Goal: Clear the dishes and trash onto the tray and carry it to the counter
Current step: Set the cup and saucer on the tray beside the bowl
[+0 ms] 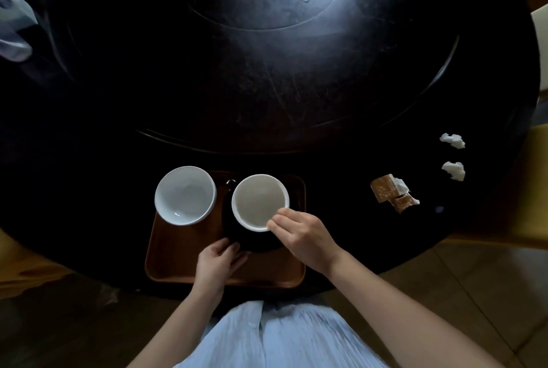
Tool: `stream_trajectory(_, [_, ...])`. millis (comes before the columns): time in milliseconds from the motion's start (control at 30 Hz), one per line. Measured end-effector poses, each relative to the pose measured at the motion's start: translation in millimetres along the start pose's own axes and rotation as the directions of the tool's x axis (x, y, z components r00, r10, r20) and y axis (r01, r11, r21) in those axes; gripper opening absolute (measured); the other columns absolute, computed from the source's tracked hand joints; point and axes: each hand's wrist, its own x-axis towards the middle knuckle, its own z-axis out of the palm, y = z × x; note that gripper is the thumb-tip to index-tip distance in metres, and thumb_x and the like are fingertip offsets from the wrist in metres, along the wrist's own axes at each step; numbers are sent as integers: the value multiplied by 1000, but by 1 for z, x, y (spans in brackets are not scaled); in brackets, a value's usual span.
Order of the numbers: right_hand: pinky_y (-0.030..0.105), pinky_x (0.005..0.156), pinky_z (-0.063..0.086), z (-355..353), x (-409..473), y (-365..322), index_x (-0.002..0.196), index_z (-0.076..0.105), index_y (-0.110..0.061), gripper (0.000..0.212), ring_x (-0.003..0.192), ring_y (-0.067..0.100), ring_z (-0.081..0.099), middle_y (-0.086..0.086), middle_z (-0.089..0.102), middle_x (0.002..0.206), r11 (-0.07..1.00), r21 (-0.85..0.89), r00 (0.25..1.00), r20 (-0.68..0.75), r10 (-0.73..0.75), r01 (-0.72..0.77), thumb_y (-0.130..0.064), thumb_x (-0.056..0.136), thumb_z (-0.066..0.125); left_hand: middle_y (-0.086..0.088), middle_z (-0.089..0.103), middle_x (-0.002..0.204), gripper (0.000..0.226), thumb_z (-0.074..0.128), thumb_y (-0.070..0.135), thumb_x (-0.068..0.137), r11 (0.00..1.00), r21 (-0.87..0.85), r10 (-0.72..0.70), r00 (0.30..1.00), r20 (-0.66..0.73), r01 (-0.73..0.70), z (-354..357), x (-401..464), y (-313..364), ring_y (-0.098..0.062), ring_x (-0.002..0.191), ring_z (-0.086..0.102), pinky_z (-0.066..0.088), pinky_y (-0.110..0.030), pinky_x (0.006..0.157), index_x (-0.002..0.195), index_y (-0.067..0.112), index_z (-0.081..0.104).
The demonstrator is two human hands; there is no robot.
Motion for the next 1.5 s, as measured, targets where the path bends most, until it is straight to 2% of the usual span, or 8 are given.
stream_trajectory(600, [33,80,56,-13,-14,3,97,69,-2,15,95,24,66,11,72,95,998,62,999,43,-13,10,-3,88,57,-16,66,85,35,53,0,90,1000,19,26,992,-121,-23,5,6,7,-12,54,70,53,-16,49,124,-1,50])
stream_trajectory(833, [40,92,52,-7,-21,-4,110,66,-11,25,113,26,60,10,69,113,999,5,997,61,51,-51,-12,86,61,-19,65,97,30,49,5,92,997,65,35,992,-119,-28,9,-3,8,-15,64,69,56,-19,54,122,3,49])
stream_trajectory(1033, [41,92,51,-18,-35,-5,111,66,-11,28,114,30,59,16,65,118,985,27,986,-4,168,-168,-15,84,62,-11,70,83,15,47,8,93,965,225,-156,985,75,135,21,-39,-8,-17,61,71,53,-26,57,93,11,61])
stream_trajectory(1133, [41,95,49,-32,-59,6,114,64,-13,29,116,29,57,14,64,120,954,-3,953,-35,300,-301,-17,87,55,-7,71,80,15,52,2,90,911,412,-92,973,213,-4,42,-48,-11,-11,62,69,53,-21,56,97,7,64])
stream_trajectory(1200, [40,97,48,-44,-81,18,116,63,-13,30,117,27,56,12,64,120,921,-35,921,-48,387,-389,-17,88,53,-4,72,80,16,58,2,86,812,529,84,946,312,-246,65,-52,-10,-9,67,68,53,-17,60,98,7,67])
stream_trajectory(1300, [41,96,49,-62,-116,43,118,61,-13,32,117,28,55,13,62,120,850,-99,856,-64,513,-517,-17,87,55,2,70,90,21,61,7,84,488,635,310,799,515,-599,109,-48,-6,-4,79,65,49,-12,71,102,17,67])
stream_trajectory(1400, [47,91,52,-74,-143,81,120,59,-10,38,115,32,55,16,61,120,705,-142,718,-71,693,-695,-18,83,64,3,61,110,32,59,19,85,255,615,392,661,639,-746,161,-31,-5,-5,94,60,49,-16,79,117,19,60])
stream_trajectory(1500, [48,88,53,-78,-150,117,122,55,-6,47,116,35,53,19,58,123,560,-164,568,-1,823,-812,-21,80,69,6,50,126,43,56,26,87,79,602,439,569,695,-795,215,-8,-9,-6,109,51,36,-3,78,129,23,48])
